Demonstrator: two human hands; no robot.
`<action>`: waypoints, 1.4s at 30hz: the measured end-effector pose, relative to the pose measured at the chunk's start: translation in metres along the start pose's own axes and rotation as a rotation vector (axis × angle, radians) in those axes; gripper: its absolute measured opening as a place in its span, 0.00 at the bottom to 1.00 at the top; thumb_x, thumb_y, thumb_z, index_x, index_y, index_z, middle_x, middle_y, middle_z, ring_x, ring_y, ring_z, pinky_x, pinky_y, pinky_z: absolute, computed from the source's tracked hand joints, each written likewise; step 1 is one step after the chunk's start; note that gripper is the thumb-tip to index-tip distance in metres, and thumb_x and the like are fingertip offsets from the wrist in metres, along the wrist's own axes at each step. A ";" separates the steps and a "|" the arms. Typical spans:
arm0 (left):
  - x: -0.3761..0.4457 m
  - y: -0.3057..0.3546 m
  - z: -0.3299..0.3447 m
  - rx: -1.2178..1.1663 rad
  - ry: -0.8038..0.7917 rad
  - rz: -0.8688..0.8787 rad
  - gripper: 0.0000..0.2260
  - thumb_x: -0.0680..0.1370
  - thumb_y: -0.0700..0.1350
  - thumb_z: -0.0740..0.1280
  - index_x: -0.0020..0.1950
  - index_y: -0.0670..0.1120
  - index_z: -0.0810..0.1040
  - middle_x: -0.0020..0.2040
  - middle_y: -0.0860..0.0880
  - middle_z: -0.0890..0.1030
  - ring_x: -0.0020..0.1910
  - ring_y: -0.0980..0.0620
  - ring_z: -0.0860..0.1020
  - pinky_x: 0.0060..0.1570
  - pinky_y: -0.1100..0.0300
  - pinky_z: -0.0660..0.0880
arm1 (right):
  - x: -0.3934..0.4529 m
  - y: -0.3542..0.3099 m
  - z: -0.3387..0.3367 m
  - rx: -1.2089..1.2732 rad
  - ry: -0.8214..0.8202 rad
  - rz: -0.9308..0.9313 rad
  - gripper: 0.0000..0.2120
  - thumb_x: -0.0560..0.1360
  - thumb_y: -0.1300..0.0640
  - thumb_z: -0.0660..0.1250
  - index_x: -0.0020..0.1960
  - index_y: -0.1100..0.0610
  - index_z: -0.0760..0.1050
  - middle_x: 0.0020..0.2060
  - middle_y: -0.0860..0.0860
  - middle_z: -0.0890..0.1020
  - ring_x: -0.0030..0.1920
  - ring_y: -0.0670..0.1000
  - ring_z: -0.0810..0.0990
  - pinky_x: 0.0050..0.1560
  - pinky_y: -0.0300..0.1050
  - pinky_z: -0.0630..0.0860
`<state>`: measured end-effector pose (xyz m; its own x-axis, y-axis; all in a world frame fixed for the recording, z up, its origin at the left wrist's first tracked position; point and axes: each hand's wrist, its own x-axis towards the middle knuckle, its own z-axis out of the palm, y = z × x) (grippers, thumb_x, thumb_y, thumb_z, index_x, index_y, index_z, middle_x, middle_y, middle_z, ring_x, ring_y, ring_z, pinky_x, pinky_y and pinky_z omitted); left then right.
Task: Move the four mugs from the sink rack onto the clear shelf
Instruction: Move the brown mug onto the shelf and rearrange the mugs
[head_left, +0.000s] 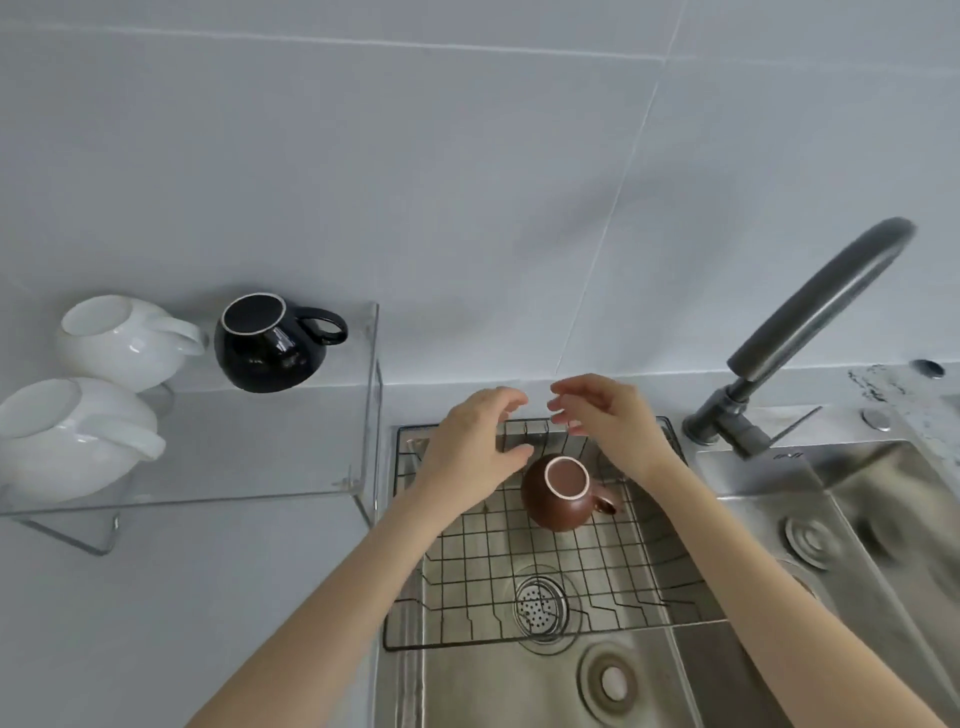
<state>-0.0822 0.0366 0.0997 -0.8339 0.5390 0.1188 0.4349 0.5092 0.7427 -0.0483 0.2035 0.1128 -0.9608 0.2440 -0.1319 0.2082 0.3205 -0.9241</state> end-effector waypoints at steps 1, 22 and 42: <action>0.002 -0.002 0.013 -0.016 -0.064 -0.042 0.22 0.70 0.44 0.71 0.62 0.47 0.71 0.60 0.48 0.77 0.55 0.53 0.76 0.55 0.61 0.72 | -0.003 0.015 -0.008 -0.015 0.016 0.023 0.08 0.74 0.63 0.63 0.50 0.54 0.77 0.44 0.55 0.83 0.44 0.52 0.82 0.51 0.50 0.79; 0.022 -0.068 0.153 -0.004 -0.270 -0.395 0.45 0.61 0.42 0.78 0.71 0.45 0.56 0.72 0.43 0.61 0.71 0.46 0.62 0.67 0.55 0.59 | 0.012 0.172 -0.026 -0.258 -0.035 0.277 0.16 0.66 0.64 0.72 0.53 0.59 0.78 0.50 0.55 0.83 0.51 0.51 0.80 0.58 0.45 0.75; 0.022 -0.067 0.150 -0.066 -0.223 -0.419 0.44 0.57 0.43 0.80 0.68 0.44 0.63 0.65 0.45 0.74 0.64 0.46 0.71 0.61 0.60 0.64 | 0.009 0.178 -0.024 -0.216 -0.010 0.221 0.10 0.66 0.65 0.71 0.47 0.58 0.80 0.45 0.54 0.84 0.47 0.49 0.81 0.49 0.34 0.74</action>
<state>-0.0790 0.1152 -0.0465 -0.8364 0.4306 -0.3392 0.0479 0.6737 0.7374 -0.0159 0.2850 -0.0443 -0.8894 0.3209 -0.3254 0.4453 0.4480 -0.7752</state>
